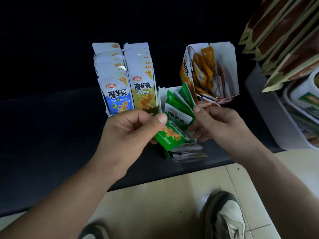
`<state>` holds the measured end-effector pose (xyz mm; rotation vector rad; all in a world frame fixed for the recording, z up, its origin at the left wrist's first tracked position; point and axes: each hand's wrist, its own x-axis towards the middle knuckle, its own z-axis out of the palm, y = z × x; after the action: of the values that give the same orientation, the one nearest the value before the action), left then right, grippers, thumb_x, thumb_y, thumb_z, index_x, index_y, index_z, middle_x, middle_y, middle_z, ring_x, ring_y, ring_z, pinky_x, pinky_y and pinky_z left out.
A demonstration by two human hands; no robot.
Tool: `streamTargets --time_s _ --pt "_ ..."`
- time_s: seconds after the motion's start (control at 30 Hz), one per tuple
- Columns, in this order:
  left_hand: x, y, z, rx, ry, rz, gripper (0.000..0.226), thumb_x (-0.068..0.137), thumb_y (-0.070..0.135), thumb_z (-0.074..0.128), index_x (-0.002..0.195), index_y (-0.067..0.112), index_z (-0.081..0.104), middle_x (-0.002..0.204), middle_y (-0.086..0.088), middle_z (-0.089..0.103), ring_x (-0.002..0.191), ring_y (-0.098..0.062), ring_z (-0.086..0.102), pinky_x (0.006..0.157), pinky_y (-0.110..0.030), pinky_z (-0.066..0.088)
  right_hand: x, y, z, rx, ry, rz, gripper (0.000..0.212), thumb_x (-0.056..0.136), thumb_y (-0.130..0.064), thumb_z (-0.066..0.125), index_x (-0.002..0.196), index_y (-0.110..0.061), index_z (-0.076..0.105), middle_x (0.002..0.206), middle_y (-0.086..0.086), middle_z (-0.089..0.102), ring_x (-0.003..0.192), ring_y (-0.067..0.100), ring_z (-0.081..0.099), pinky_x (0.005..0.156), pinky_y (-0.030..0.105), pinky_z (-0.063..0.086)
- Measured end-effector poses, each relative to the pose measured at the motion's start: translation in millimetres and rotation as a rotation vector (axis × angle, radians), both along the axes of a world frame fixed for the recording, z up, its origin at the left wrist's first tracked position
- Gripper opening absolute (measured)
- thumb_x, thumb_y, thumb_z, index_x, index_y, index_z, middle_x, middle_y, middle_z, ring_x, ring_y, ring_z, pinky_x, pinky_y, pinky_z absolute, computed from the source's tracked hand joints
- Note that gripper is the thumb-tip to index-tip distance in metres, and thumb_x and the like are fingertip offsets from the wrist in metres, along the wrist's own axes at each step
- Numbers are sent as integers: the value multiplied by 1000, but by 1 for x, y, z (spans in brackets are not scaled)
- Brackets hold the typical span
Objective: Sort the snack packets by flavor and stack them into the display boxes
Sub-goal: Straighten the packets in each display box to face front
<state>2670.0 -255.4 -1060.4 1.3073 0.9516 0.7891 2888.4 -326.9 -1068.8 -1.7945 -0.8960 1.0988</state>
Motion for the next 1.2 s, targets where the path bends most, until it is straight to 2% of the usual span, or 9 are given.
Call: streamTargets --time_s 0.17,0.37,0.5,0.57,0.63,0.8,0.87,1.03,1.2 --pt "-15 4 -5 -70 -25 -11 20 66 27 89 77 24 72 82 -10 71 81 -22 68 70 -27 56 -6 4 3 -4 102 -55 29 100 -42 63 105 -15 71 94 12 79 84 39 73 73 47 62" --pt "-15 14 -2 -182 -178 -78 44 84 12 73 127 21 69 120 -8 76 117 -25 71 99 -35 56 -2 11 4 -1 214 -165 31 91 -45 73 98 -14 72 80 9 75 68 27 68 62 37 51" --pt "-2 9 -15 -51 40 2 33 90 16 79 118 34 74 104 -4 80 105 -38 73 94 -45 61 -1 11 5 65 420 -184 51 84 -41 75 113 -1 66 94 15 75 76 29 68 67 39 53" --pt "6 1 -18 -35 55 32 29 93 9 75 110 32 74 100 4 81 95 -28 76 78 -34 64 -3 10 3 101 416 -175 35 86 -31 73 112 -8 68 97 17 75 79 30 67 69 39 56" --pt "14 -2 -18 -20 54 32 30 93 5 73 108 31 72 98 10 80 86 -11 77 65 -21 59 -4 10 0 153 377 -186 20 93 -15 70 112 -10 68 106 24 73 88 34 68 68 38 60" --pt "20 -2 -22 135 224 -101 37 97 -1 65 125 24 72 107 18 78 99 4 72 83 -11 54 2 8 -4 231 240 -214 15 98 -1 63 113 -2 60 108 21 76 107 41 72 84 56 61" --pt "21 -3 -20 159 269 -125 40 98 0 62 128 25 71 95 24 76 85 8 70 74 -5 49 3 8 -2 260 202 -199 12 99 1 62 108 -6 59 102 16 78 103 36 74 83 53 63" --pt "17 -4 -26 208 345 -122 43 98 6 64 129 34 69 82 23 68 53 -1 53 55 -10 43 8 8 1 417 -1 -96 22 100 5 59 98 -17 57 97 14 75 97 27 72 86 49 59" --pt "13 -6 -29 222 344 -141 51 98 5 61 135 40 62 87 10 68 54 -5 51 56 -15 44 9 5 -5 390 -174 115 18 98 0 66 99 -18 66 98 14 74 92 31 71 81 47 58"
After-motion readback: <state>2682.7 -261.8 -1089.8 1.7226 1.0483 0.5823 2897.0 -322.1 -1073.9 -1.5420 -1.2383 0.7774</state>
